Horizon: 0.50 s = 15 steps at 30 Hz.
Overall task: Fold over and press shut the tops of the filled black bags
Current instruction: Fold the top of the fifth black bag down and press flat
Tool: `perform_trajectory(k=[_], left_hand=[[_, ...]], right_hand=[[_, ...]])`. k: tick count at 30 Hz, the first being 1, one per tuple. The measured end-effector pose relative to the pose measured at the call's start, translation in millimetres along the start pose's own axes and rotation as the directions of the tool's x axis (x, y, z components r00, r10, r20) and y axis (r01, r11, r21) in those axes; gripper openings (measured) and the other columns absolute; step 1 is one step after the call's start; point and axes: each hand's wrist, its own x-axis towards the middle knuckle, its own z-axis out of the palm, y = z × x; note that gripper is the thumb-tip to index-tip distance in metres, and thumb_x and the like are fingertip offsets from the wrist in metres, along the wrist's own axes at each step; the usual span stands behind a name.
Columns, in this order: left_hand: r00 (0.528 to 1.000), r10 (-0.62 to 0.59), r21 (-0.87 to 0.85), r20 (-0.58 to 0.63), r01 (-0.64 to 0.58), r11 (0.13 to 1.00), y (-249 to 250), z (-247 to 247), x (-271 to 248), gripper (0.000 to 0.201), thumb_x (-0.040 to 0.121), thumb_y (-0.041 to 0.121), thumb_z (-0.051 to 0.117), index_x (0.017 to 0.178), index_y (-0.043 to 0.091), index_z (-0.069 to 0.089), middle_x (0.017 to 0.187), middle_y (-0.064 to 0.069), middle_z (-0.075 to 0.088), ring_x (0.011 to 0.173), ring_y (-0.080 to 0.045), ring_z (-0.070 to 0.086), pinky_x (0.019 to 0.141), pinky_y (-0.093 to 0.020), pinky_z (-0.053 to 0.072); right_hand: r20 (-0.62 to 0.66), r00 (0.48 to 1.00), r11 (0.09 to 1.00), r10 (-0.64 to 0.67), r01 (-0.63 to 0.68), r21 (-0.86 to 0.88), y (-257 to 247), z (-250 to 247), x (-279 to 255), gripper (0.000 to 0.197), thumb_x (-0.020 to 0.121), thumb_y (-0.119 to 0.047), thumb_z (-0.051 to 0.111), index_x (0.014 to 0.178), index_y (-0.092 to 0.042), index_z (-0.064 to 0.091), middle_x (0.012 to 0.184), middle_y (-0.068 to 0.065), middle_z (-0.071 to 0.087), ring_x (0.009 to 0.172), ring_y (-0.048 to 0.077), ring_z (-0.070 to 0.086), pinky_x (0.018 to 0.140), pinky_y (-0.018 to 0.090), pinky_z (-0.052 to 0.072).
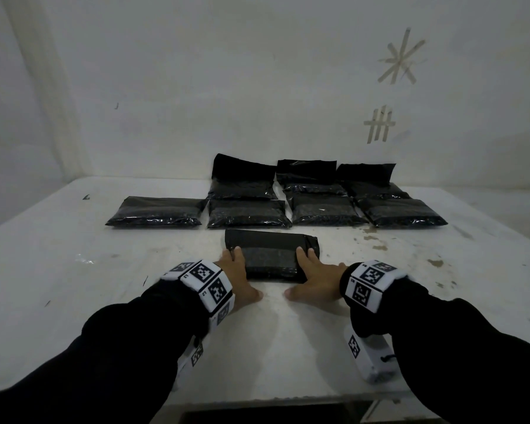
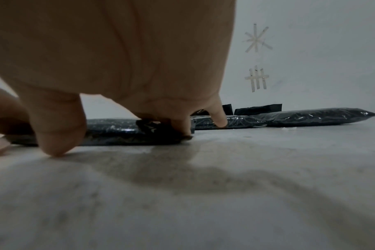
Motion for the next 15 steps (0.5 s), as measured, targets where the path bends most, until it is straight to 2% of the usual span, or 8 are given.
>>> perform_trajectory(k=[2,6,10,13,15], left_hand=[[1.0,-0.013,-0.03,-0.013,0.012,0.999,1.6,0.6,0.3,0.102,0.086,0.058,0.051,0.15,0.01,-0.012,0.159,-0.009,-0.002,0.142,-0.029,0.022,0.116,-0.04,0.015],[0.999,-0.024,-0.064,0.045,0.027,0.998,3.5,-5.2,-0.2,0.106,0.086,0.058,0.053,0.149,0.007,-0.015,0.159,-0.01,-0.006,0.144,-0.027,0.017,0.116,-0.04,0.013],[0.995,-0.033,0.074,-0.092,0.04,0.996,4.2,2.2,-6.1,0.096,0.087,0.059,0.047,0.15,0.007,-0.003,0.158,-0.009,0.006,0.145,-0.026,0.01,0.116,-0.044,0.009],[0.996,-0.03,0.087,-0.087,0.038,0.996,1.7,3.1,-5.0,0.096,0.087,0.061,0.046,0.151,0.01,-0.004,0.159,-0.009,0.003,0.147,-0.026,0.002,0.116,-0.045,0.007],[0.997,-0.031,0.077,-0.072,0.036,0.996,1.5,1.7,-4.7,0.096,0.087,0.06,0.047,0.151,0.01,-0.004,0.159,-0.01,0.002,0.147,-0.026,0.002,0.116,-0.045,0.007]], right_hand=[[-0.021,1.0,1.0,-0.002,0.002,0.009,-1.8,1.7,0.3,0.1,0.088,-0.059,0.048,0.147,-0.019,-0.023,0.157,0.007,-0.019,0.147,0.027,0.005,0.116,0.041,0.01],[-0.058,0.998,0.998,-0.003,0.007,0.067,-1.4,1.8,-0.3,0.1,0.09,-0.055,0.049,0.148,-0.01,-0.019,0.158,0.008,-0.017,0.147,0.022,0.0,0.119,0.036,0.012],[-0.026,1.0,0.999,0.007,-0.006,0.038,-0.3,0.0,-1.7,0.1,0.089,-0.056,0.049,0.148,-0.012,-0.018,0.157,0.007,-0.019,0.147,0.023,0.002,0.118,0.035,0.013],[-0.016,1.0,0.999,0.003,-0.002,0.041,-2.1,1.0,-1.1,0.104,0.087,-0.058,0.051,0.147,-0.012,-0.021,0.156,0.008,-0.023,0.147,0.024,-0.004,0.118,0.037,0.011],[-0.008,1.0,0.999,0.007,-0.007,0.046,-2.5,0.9,-0.6,0.107,0.086,-0.058,0.053,0.147,-0.013,-0.022,0.155,0.009,-0.025,0.147,0.024,-0.005,0.118,0.038,0.012]])
